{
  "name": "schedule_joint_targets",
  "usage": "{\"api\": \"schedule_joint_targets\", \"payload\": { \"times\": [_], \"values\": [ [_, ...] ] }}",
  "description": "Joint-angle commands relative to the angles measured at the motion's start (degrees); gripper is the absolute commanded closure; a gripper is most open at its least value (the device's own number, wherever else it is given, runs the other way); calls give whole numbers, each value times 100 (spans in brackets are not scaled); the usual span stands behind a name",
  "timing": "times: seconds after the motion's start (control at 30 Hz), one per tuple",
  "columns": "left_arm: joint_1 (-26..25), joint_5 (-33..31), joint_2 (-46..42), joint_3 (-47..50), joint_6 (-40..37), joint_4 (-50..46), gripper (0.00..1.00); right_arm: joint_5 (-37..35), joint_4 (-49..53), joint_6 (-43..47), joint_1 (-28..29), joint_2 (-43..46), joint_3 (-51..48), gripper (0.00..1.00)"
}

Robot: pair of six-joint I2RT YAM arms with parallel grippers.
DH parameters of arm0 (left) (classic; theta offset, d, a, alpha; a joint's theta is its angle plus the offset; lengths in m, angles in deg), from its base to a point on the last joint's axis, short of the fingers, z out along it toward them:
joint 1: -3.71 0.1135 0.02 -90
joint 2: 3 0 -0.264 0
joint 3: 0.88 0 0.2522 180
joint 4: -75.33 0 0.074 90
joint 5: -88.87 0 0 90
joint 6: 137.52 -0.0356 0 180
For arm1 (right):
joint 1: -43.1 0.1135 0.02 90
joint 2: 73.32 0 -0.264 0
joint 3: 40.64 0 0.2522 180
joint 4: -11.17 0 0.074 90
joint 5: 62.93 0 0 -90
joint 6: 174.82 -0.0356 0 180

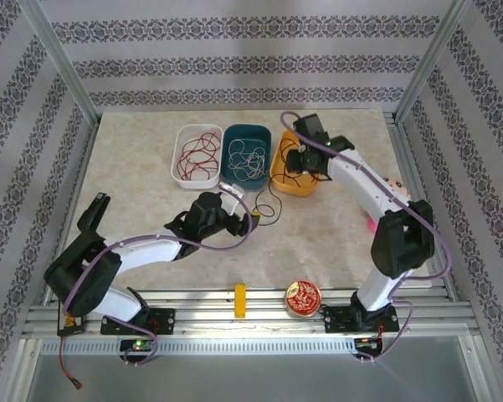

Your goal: Untangle the cables

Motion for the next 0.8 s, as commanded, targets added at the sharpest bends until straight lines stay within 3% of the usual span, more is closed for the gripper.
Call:
{"api": "schedule_joint_targets", "payload": {
  "times": [0.0, 0.17, 0.3, 0.53, 0.77],
  "values": [
    [-67, -643, -402, 157, 292, -209, 0, -464, -291, -448, 376, 439, -788, 54],
    [-45, -1637, -859, 187, 692, -855, 1, -656, -1182, -1117, 952, 985, -2062, 52],
    [-14, -2050, -1098, 372, 872, -902, 1, -559, -2192, -1588, 1165, 962, -2825, 51],
    [30, -2204, -1197, 572, 1047, -888, 1, -989, -3132, -1798, 1404, 174, -3028, 51],
    [35, -2268, -1193, 639, 1036, -883, 1, -1276, -3381, -2045, 1408, -425, -2869, 53]
  ]
}}
